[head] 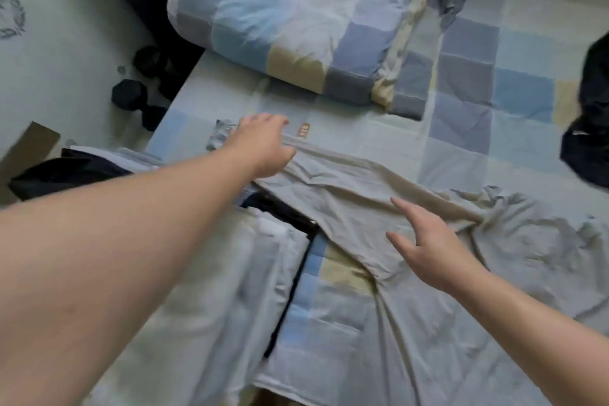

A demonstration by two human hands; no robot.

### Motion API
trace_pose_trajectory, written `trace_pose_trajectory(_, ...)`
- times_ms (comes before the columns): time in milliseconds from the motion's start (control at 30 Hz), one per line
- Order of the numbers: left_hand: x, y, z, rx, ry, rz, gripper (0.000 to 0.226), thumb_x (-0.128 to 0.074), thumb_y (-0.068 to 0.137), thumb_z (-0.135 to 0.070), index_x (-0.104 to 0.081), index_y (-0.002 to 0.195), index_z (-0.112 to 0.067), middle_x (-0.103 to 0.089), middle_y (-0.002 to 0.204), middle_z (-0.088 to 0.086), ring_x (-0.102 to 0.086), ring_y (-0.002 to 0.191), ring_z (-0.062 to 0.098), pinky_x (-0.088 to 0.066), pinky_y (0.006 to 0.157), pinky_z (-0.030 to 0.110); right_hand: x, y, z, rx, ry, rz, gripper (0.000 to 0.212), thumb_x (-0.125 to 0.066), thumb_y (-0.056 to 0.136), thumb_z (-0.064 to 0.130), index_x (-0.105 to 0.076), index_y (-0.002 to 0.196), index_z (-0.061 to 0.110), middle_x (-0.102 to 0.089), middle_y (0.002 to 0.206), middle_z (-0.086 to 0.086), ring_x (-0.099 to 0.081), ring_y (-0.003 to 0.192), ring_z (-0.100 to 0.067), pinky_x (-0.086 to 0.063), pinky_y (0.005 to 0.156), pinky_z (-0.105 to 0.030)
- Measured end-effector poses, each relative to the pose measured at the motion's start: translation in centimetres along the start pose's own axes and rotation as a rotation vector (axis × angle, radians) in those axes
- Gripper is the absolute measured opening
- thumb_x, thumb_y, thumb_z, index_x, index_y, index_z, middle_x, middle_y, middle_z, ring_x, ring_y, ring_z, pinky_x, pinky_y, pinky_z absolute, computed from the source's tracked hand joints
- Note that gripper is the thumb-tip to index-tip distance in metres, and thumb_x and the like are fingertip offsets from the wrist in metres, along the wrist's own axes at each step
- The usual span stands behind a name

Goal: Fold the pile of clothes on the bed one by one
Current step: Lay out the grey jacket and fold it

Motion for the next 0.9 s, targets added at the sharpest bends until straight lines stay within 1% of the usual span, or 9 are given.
trace_pose_trajectory(167,1.0,8.7,13.3,0.112,-0.026,0.085,0.068,-0.057,0.097,-0.046,-0.032,0.155,-0.019,-0.04,0.155,0.013,-0.035,0.142,0.035,-0.033,0.115,0.041,-7.4,10.9,9.0,0.002,0.005,0.05,0.062,-0.054,0.101,0.038,-0.029,0.157,0.03,-0.037,0.16,0.004,-0.032,0.147,-0.018,-0.026,0.12,-0.039)
trace_pose_trajectory(300,-2.2,13.4,19.8,0.232,-0.141,0.165,0.074,-0.063,0.095,-0.041,-0.029,0.153,-0.011,-0.043,0.151,0.019,-0.047,0.134,0.037,-0.039,0.107,0.039,-12.3,19.2,12.9,-0.005,0.0,0.116,0.066,-0.053,0.102,0.037,-0.022,0.159,0.026,-0.028,0.164,0.001,-0.027,0.15,-0.02,-0.022,0.121,-0.034)
trace_pose_trajectory(400,-5.5,16.6,22.1,0.251,-0.17,0.244,0.082,-0.065,0.095,-0.04,-0.021,0.155,-0.007,-0.04,0.153,0.021,-0.045,0.135,0.039,-0.039,0.109,0.04,-15.1,24.0,13.8,-0.083,0.049,0.139,0.07,-0.052,0.102,0.037,-0.017,0.16,0.022,-0.021,0.167,-0.002,-0.022,0.152,-0.021,-0.019,0.123,-0.034)
trace_pose_trajectory(500,-7.9,19.3,23.7,0.285,-0.197,0.229,0.088,-0.069,0.091,-0.044,-0.02,0.153,-0.005,-0.034,0.155,0.022,-0.041,0.138,0.04,-0.036,0.111,0.041,-17.8,26.9,14.4,-0.12,0.111,0.181,0.072,-0.053,0.102,0.038,-0.016,0.161,0.021,-0.015,0.168,-0.002,-0.017,0.154,-0.019,-0.015,0.124,-0.032)
trace_pose_trajectory(600,-9.4,20.8,24.2,0.318,-0.134,0.206,0.097,-0.073,0.085,-0.052,-0.024,0.152,-0.002,-0.025,0.155,0.023,-0.038,0.139,0.039,-0.033,0.113,0.04,-19.3,28.4,14.7,-0.121,0.078,0.193,0.071,-0.052,0.102,0.041,-0.017,0.16,0.021,-0.009,0.169,-0.002,-0.008,0.155,-0.015,-0.008,0.125,-0.029)
trace_pose_trajectory(700,-10.0,21.3,24.1,0.321,-0.147,0.168,0.092,-0.071,0.088,-0.05,-0.024,0.151,-0.003,-0.022,0.155,0.025,-0.04,0.138,0.039,-0.036,0.111,0.04,-19.3,28.6,15.0,-0.135,0.048,0.205,0.069,-0.051,0.101,0.043,-0.02,0.16,0.025,-0.006,0.169,-0.002,-0.006,0.155,-0.015,-0.006,0.124,-0.028)
trace_pose_trajectory(800,-10.0,21.7,24.5,0.301,-0.19,0.144,0.076,-0.065,0.091,-0.053,-0.04,0.146,-0.006,-0.036,0.15,0.024,-0.038,0.139,0.038,-0.037,0.111,0.039,-18.8,28.3,15.5,-0.145,0.092,0.236,0.064,-0.051,0.102,0.039,-0.027,0.158,0.022,-0.01,0.169,-0.002,-0.01,0.154,-0.014,-0.008,0.119,-0.022)
trace_pose_trajectory(867,-9.5,21.4,24.4,0.272,-0.253,0.133,0.066,-0.062,0.093,-0.052,-0.052,0.137,-0.005,-0.051,0.14,0.022,-0.037,0.139,0.037,-0.037,0.109,0.038,-18.1,28.0,15.9,-0.173,0.198,0.241,0.057,-0.052,0.103,0.034,-0.035,0.155,0.017,-0.027,0.164,-0.002,-0.025,0.15,-0.015,-0.019,0.109,-0.017)
trace_pose_trajectory(900,-9.0,21.2,24.3,0.273,-0.295,0.129,0.059,-0.064,0.092,-0.05,-0.059,0.13,-0.005,-0.057,0.133,0.021,-0.044,0.133,0.036,-0.041,0.104,0.036,-17.6,27.8,16.0,-0.202,0.272,0.229,0.056,-0.052,0.103,0.033,-0.037,0.155,0.017,-0.035,0.161,0.0,-0.032,0.147,-0.014,-0.023,0.104,-0.015)
Point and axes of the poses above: each hand's wrist, its own y-axis towards the middle knuckle, its own x-axis out of the back of the hand, z = x × y, the point moved 6 cm from there along y, towards the middle knuckle
